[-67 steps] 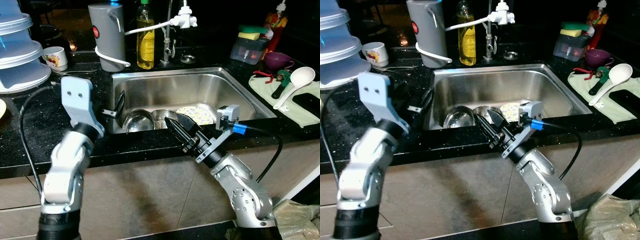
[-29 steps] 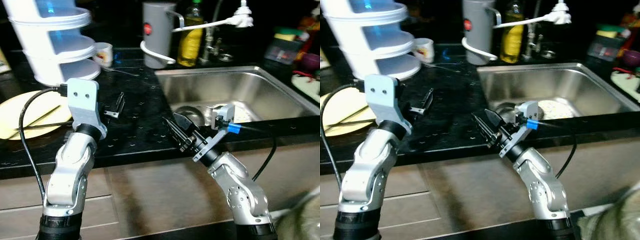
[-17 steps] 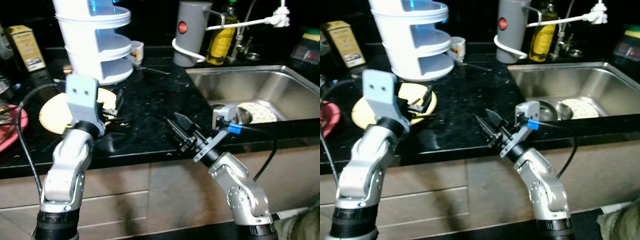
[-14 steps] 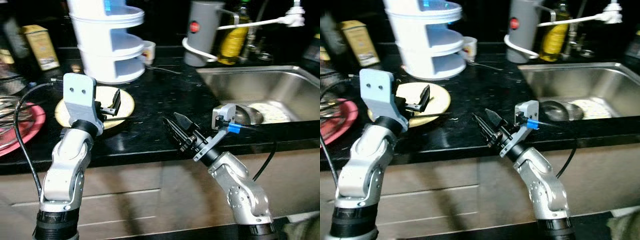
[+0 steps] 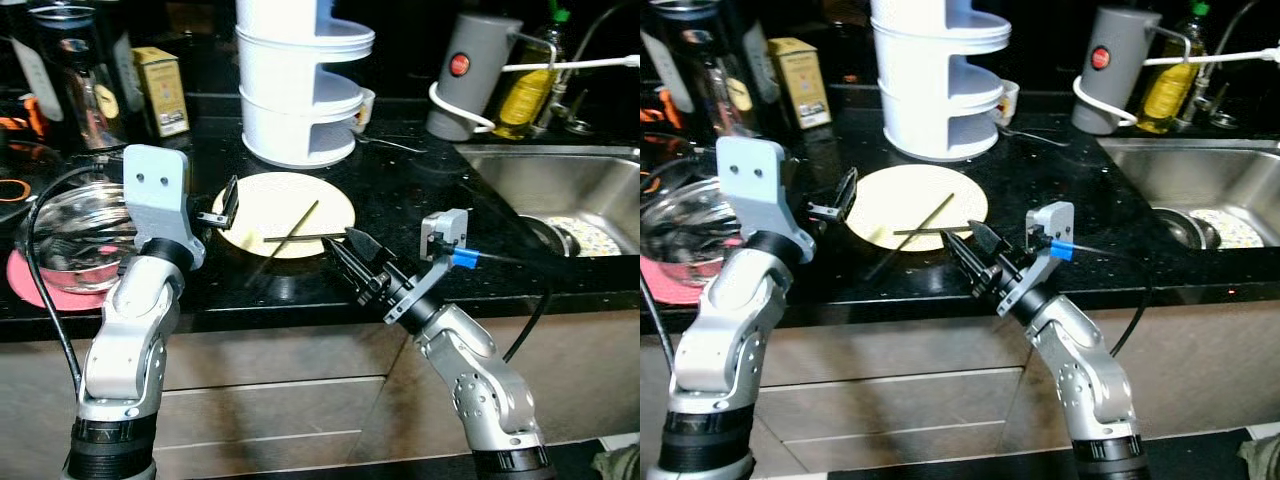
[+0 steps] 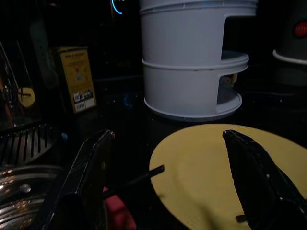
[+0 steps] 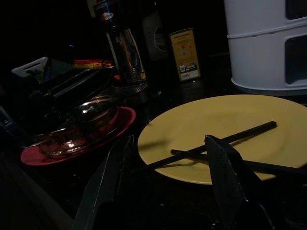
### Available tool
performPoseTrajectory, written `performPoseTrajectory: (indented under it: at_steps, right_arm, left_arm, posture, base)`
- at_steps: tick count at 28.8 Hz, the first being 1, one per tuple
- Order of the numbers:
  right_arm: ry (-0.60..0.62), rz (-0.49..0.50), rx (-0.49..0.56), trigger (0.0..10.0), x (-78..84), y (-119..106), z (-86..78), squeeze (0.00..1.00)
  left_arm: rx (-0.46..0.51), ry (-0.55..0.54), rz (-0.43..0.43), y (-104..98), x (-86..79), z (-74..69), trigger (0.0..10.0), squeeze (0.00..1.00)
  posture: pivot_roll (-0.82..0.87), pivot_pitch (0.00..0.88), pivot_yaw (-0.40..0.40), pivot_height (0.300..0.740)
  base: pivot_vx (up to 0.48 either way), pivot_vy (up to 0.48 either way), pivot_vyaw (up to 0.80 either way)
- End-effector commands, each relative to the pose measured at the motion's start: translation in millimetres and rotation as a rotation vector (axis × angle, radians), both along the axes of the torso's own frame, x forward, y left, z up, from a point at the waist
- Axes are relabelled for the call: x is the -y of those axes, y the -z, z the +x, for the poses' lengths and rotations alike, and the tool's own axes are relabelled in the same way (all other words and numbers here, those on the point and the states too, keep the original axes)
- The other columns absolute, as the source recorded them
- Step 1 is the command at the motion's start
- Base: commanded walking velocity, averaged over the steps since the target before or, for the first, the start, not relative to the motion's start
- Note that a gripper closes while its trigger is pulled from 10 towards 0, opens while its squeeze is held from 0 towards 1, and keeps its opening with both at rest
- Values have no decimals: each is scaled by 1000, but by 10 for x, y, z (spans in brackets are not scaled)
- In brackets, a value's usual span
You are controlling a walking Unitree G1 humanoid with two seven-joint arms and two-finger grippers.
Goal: Kitchen organization
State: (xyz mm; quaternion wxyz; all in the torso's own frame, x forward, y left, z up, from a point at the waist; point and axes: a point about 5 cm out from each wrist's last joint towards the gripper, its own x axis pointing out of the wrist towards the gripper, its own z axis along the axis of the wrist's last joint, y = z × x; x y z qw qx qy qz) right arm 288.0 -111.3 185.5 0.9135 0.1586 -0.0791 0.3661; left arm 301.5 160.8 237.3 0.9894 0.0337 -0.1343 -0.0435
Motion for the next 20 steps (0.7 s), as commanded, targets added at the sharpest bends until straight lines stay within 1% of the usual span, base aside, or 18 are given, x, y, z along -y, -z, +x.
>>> performPoseTrajectory:
  at_steps: [1, 3, 5, 12, 15, 16, 18, 20]
  right_arm:
    - [16, -16, -4, 10000, 52, 11, -5, 0]
    - [15, -17, -4, 10000, 52, 10, -6, 0]
    - [16, -19, -5, 10000, 50, 12, -6, 0]
    - [17, -38, -9, 10000, 46, 33, -11, 0]
    - [19, -48, -11, 10000, 48, 43, -12, 0]
    - [22, -54, -12, 10000, 52, 46, -11, 0]
    - [23, -56, -12, 10000, 54, 46, -10, 0]
    - [25, -59, -12, 10000, 58, 47, -6, 0]
  left_arm:
    - [-27, 5, 19, 44, 26, 10, 10000, 0]
    - [-31, -3, 10, 50, 19, 25, 10000, 0]
    - [-33, -3, -5, 52, 18, 32, 10000, 0]
    - [-53, 12, -7, 59, 27, 43, 10000, 0]
    - [-86, 16, -7, 108, 17, 55, 10000, 0]
    - [-114, 15, -10, 152, 0, 64, 10000, 0]
    - [-128, 13, -10, 173, -11, 68, 10000, 0]
    - [-160, 4, -25, 213, -43, 84, 10000, 0]
  posture:
    - [-64, 0, -44, 740]
    - [-64, 0, -44, 740]
    - [-65, 0, -44, 740]
    - [-67, 0, -43, 740]
    - [-67, 0, -43, 740]
    - [-67, 0, -43, 740]
    - [-67, 0, -43, 740]
    - [-68, 0, -44, 740]
  base:
    - [0, -461, 0]
    - [0, -435, 0]
    - [0, 0, 0]
    - [0, 0, 0]
    - [0, 0, 0]
    - [0, 0, 0]
    - [0, 0, 0]
    - [0, 0, 0]
